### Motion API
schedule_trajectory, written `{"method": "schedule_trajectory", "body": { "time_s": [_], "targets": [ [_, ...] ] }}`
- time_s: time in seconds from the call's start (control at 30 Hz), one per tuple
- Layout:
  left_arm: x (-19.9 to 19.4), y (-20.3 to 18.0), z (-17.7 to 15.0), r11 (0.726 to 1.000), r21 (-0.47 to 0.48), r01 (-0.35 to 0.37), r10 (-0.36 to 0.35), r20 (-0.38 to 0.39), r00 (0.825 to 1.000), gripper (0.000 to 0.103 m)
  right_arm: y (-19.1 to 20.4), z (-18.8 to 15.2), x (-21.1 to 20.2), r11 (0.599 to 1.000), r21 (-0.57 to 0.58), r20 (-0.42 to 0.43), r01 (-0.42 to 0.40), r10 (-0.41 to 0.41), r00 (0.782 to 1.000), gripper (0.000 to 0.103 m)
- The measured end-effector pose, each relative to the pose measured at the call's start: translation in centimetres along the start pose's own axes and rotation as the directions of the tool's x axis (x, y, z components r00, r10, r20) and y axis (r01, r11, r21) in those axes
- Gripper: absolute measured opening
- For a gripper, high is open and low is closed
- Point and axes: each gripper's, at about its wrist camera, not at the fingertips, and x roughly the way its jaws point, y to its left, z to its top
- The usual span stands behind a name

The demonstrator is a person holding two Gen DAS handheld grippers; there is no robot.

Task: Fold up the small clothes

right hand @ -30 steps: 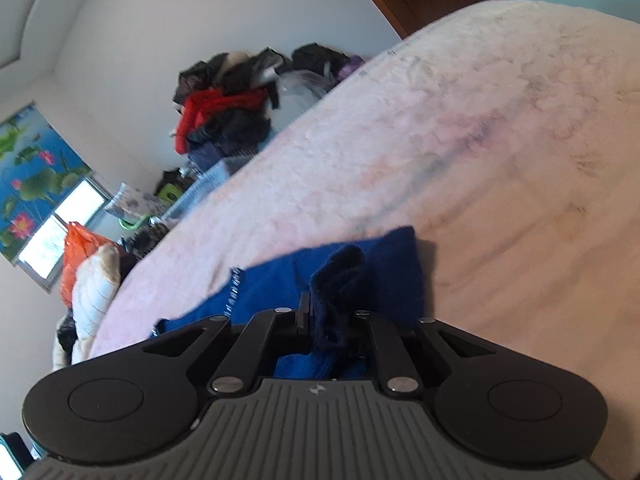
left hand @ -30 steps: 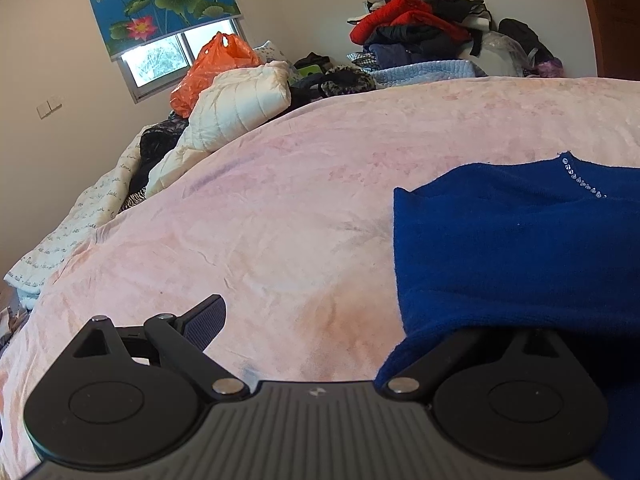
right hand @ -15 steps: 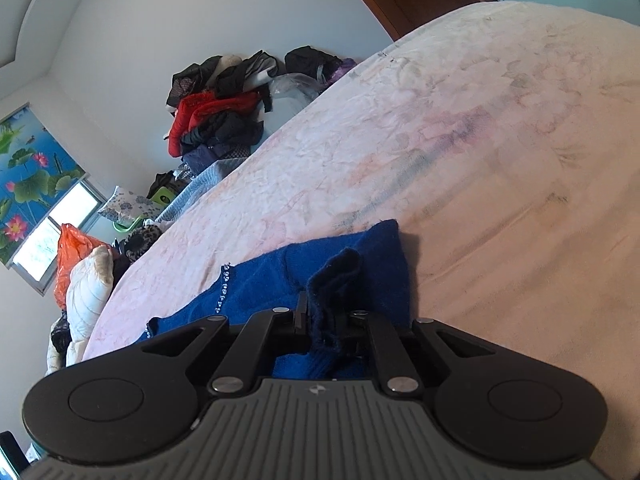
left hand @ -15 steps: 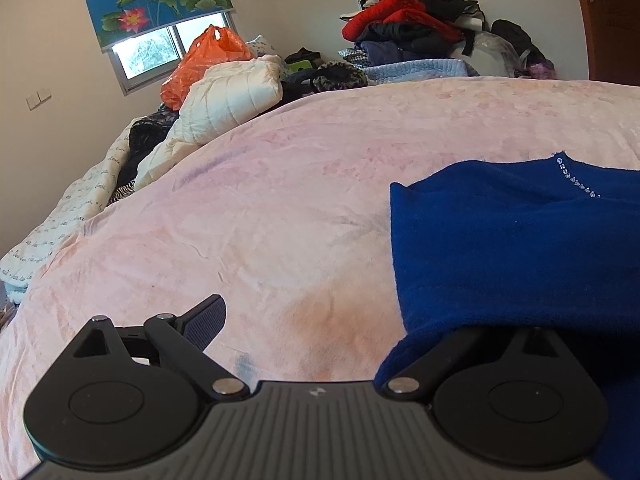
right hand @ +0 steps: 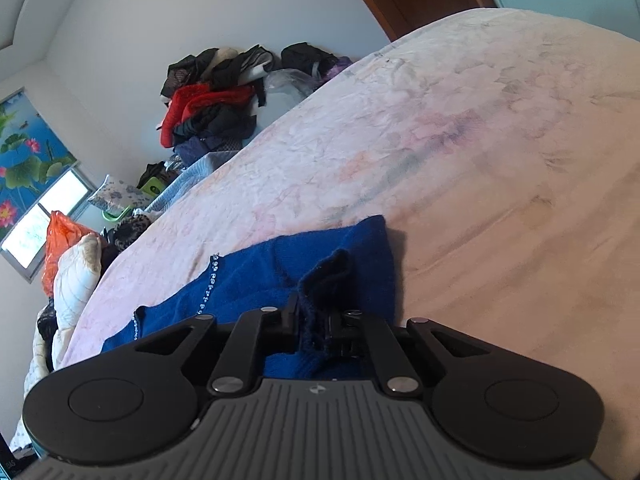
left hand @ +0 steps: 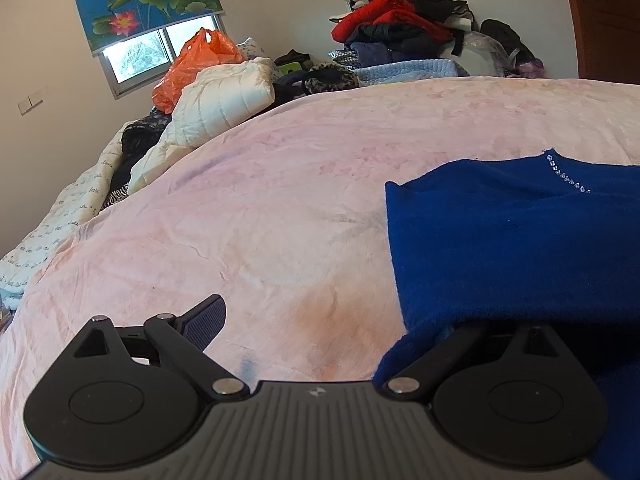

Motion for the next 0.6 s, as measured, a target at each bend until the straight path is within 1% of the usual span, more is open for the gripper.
{"method": "schedule_trajectory", "body": {
  "time_s": [0.03,0.07,0.13,0.17,0.2,0.27,0.3,0.33,0.4,0.43,0.47,0.53,0.57,0.6],
  "targets": [
    [-0.2,0.2,-0.1,1.000,0.003,0.006,-0.006,0.004,1.000,0.099,0.4,-0.1,-0.5,1.000,-0.021,0.015,0.018,-0.018,1.000,0.021],
    [-0.4,0.3,-0.1,1.000,0.007,0.013,-0.013,0.005,1.000,0.099,0.8,-0.3,-1.1,0.998,-0.051,0.033,0.039,-0.037,0.999,0.026],
    [-0.9,0.6,-0.3,1.000,0.010,0.026,-0.026,0.012,1.000,0.099,1.8,-0.7,-2.2,0.992,-0.118,0.054,0.047,-0.040,0.998,0.024],
    [-1.2,0.7,-0.4,0.999,0.013,0.032,-0.032,0.016,0.999,0.099,2.2,-1.0,-2.6,0.988,-0.150,0.049,0.032,-0.025,0.999,0.025],
    [-1.3,0.7,-0.5,0.999,0.019,0.035,-0.035,0.017,0.999,0.099,2.5,-1.3,-2.7,0.983,-0.181,0.033,0.027,-0.021,0.999,0.028],
    [-1.5,0.5,-0.7,0.999,0.035,0.034,-0.035,0.020,0.999,0.099,2.8,-1.7,-2.3,0.969,-0.238,-0.008,0.066,-0.070,0.998,0.039],
    [-1.5,0.4,-0.9,0.998,0.046,0.033,-0.034,0.022,0.999,0.099,2.5,-1.8,-2.0,0.964,-0.249,-0.020,0.093,-0.101,0.995,0.036],
    [-1.6,0.5,-1.0,0.998,0.055,0.036,-0.038,0.025,0.999,0.099,2.1,-1.8,-2.2,0.968,-0.233,-0.007,0.093,-0.098,0.995,0.034],
    [-1.9,0.8,-1.3,0.997,0.067,0.044,-0.047,0.034,0.998,0.099,1.6,-1.7,-3.2,0.981,-0.164,0.023,0.106,-0.104,0.994,0.036],
    [-2.1,1.0,-1.4,0.996,0.073,0.046,-0.049,0.041,0.998,0.099,1.7,-1.9,-3.7,0.980,-0.159,0.041,0.120,-0.115,0.992,0.039],
    [-2.2,1.1,-1.6,0.995,0.082,0.047,-0.051,0.044,0.998,0.099,1.9,-2.1,-4.3,0.977,-0.171,0.050,0.127,-0.120,0.991,0.044],
    [-2.2,1.5,-1.8,0.994,0.091,0.056,-0.059,0.040,0.997,0.099,2.2,-2.9,-5.3,0.977,-0.197,0.032,0.087,-0.083,0.996,0.051],
    [-2.2,1.8,-1.9,0.994,0.089,0.063,-0.066,0.034,0.997,0.099,2.1,-3.4,-5.9,0.977,-0.208,0.011,0.057,-0.056,0.998,0.058],
    [-2.4,2.1,-2.0,0.994,0.087,0.070,-0.073,0.031,0.997,0.099,2.0,-3.9,-6.4,0.976,-0.217,-0.013,0.037,-0.041,0.999,0.062]
  ]
}}
